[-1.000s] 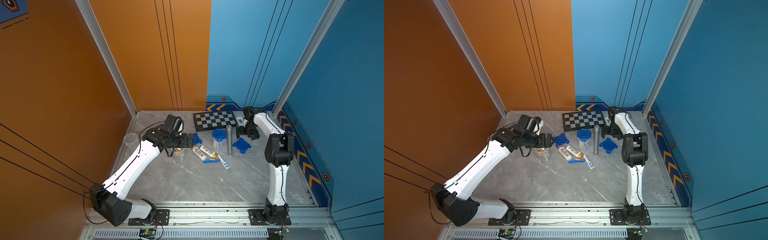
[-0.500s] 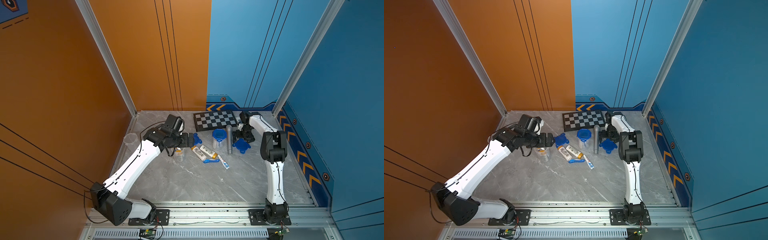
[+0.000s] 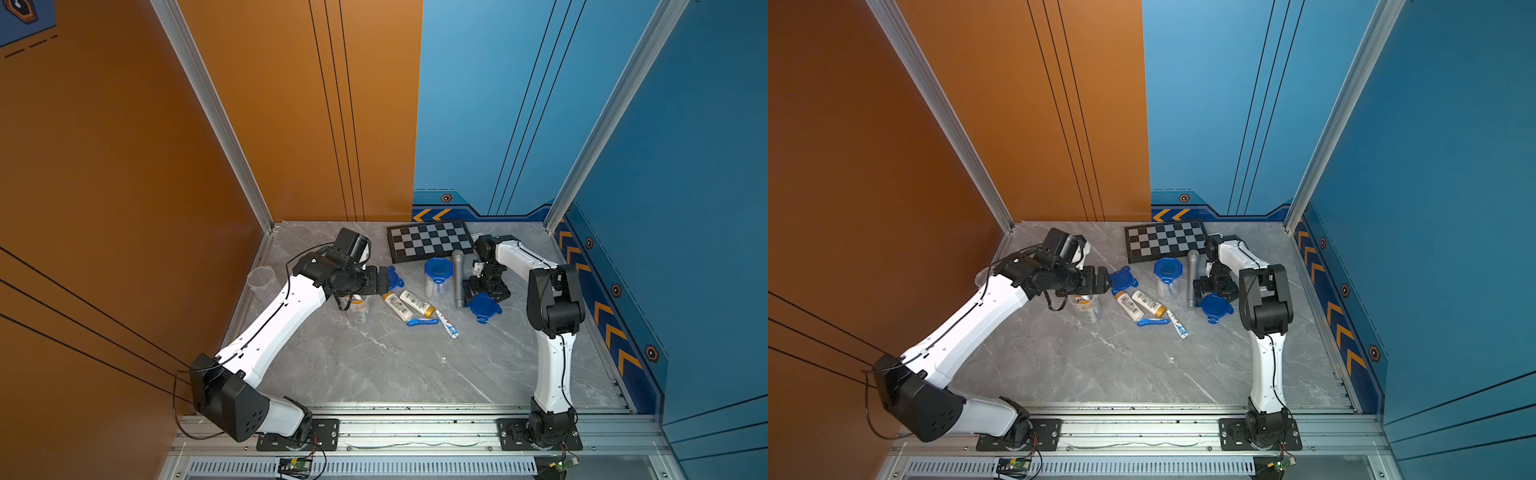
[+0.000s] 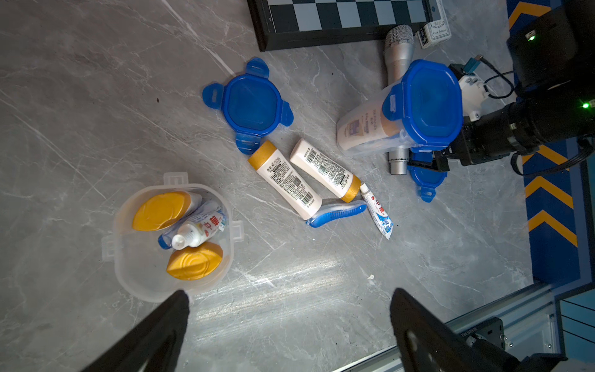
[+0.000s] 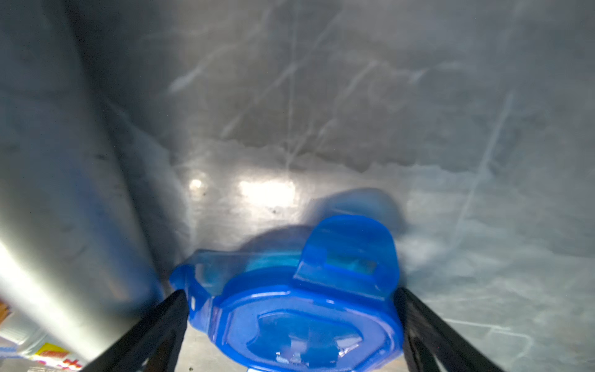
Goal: Pack away toiletry kits
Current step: Move the lid to the center of the board.
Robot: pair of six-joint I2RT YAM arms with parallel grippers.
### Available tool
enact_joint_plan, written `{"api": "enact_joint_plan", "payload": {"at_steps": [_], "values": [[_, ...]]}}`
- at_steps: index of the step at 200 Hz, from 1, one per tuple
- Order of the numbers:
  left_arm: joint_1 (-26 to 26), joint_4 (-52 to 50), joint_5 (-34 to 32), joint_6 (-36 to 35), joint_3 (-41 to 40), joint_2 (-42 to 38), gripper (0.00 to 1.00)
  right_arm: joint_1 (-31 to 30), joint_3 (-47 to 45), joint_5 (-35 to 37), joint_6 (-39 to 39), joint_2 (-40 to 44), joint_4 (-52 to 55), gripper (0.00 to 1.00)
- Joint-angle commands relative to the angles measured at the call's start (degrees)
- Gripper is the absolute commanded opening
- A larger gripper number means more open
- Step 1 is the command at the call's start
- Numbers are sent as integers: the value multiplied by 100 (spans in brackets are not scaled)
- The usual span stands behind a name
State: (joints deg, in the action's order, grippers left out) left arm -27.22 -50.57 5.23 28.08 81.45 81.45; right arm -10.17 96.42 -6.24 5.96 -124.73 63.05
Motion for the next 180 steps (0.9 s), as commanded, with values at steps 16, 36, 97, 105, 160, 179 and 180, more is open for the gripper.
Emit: {"api": "enact_joint_plan", "payload": {"at_steps": [16,36,97,105,160,179,180], "values": [[118,2,188,-46,-17,-46,99,-197,-460,294,37,359,-129,100],[164,3,213,-13,-84,-100,99,-295,-715,257,105,547,-193,100],[230,114,310,30,-232,-190,99,-418,-1472,-177,369,1225,-318,100],[244,137,321,56,-259,-191,99,-447,-1547,-196,390,1302,-317,100],[288,266,382,146,-374,-225,99,-877,-1750,502,370,1413,-236,100],[314,266,382,168,-393,-244,99,-981,-1742,824,420,1342,-231,100],[318,266,386,165,-393,-239,99,-984,-1746,834,422,1339,-231,100]]}}
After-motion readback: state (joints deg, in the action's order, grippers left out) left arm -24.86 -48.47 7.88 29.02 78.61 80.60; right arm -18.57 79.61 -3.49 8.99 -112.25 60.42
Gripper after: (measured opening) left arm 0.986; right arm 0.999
